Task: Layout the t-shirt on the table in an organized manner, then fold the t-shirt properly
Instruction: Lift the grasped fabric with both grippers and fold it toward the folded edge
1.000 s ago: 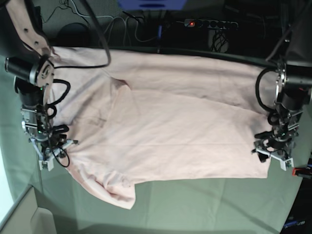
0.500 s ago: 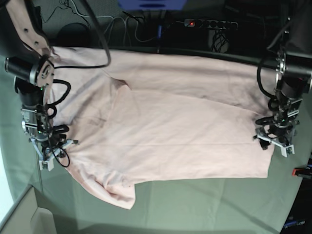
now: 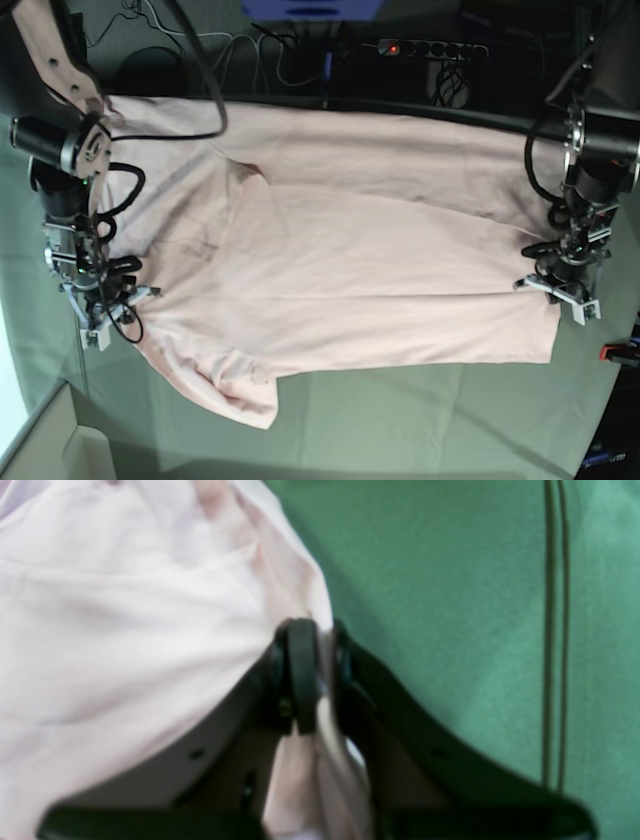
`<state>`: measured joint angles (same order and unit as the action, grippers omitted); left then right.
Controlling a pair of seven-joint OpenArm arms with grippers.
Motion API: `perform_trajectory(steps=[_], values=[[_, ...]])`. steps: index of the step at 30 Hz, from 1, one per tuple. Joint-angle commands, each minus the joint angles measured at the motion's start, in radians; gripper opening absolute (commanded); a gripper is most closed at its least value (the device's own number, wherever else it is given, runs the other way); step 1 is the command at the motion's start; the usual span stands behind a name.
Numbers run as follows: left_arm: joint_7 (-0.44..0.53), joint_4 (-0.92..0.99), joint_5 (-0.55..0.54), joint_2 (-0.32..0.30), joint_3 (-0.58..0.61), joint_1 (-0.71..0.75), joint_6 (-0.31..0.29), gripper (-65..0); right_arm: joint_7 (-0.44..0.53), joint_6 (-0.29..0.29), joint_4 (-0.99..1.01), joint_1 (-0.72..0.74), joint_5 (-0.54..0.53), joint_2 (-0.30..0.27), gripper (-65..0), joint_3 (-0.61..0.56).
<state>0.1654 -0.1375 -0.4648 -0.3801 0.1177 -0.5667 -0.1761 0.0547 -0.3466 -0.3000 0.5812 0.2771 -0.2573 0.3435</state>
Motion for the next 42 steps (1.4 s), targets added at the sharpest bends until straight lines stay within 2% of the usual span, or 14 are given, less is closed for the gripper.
perform_trajectory(steps=[1,5,8,13,16,17,20,23,28,33,39,42], values=[[0.001,-0.009,-0.002,-0.018,-0.003,-0.028,0.013,-64.7,0.01,-0.001,-0.009,0.024,-0.003,-0.01,-61.3,-0.001],[0.0,-0.012,-0.005,-0.018,-0.006,-0.049,0.007,-65.0,0.01,-0.002,-0.017,0.033,-0.008,-0.01,-61.6,0.009],[-0.008,-0.087,-0.007,-0.023,-0.006,-0.043,0.007,-65.0,0.01,-0.006,-0.074,0.026,-0.009,-0.009,-61.7,0.009],[-0.017,-0.267,-0.007,-0.036,-0.043,0.043,0.011,-65.0,-0.003,-0.11,-0.239,-0.037,-0.009,0.011,-61.7,0.009],[-0.088,-0.376,-0.005,-0.036,-0.137,0.104,0.011,-65.0,-0.028,-0.116,-0.345,-0.097,-0.011,0.011,-61.7,0.009],[-0.111,-0.411,-0.002,-0.035,-0.168,0.119,0.011,-65.0,-0.036,-0.125,-0.371,-0.109,-0.02,0.014,-61.7,0.009],[-0.178,-0.525,0.002,-0.033,-0.246,0.172,0.011,-65.0,-0.066,-0.2,-0.46,-0.16,-0.085,0.023,-61.7,0.009],[-0.215,-0.626,0.002,-0.033,-0.303,0.231,0.011,-64.9,-0.131,-0.253,-0.571,-0.218,-0.138,0.025,-61.7,0.009],[-0.252,-0.772,0.002,-0.032,-0.379,0.331,0.011,-64.9,-0.22,-0.26,-0.812,-0.37,-0.266,0.023,-61.7,0.009],[-0.255,-0.805,0.002,-0.03,-0.388,0.371,0.01,-64.9,-0.264,-0.262,-0.953,-0.479,-0.362,0.019,-61.7,0.004],[-0.254,-0.796,0.002,-0.03,-0.388,0.368,0.007,-64.9,-0.27,-0.262,-0.896,-0.433,-0.375,0.017,-60.4,-0.002],[-0.254,-0.796,0.002,-0.03,-0.388,0.365,0.008,-64.9,-0.27,-0.257,-0.724,-0.312,-0.321,-0.009,-52.4,-0.002]])
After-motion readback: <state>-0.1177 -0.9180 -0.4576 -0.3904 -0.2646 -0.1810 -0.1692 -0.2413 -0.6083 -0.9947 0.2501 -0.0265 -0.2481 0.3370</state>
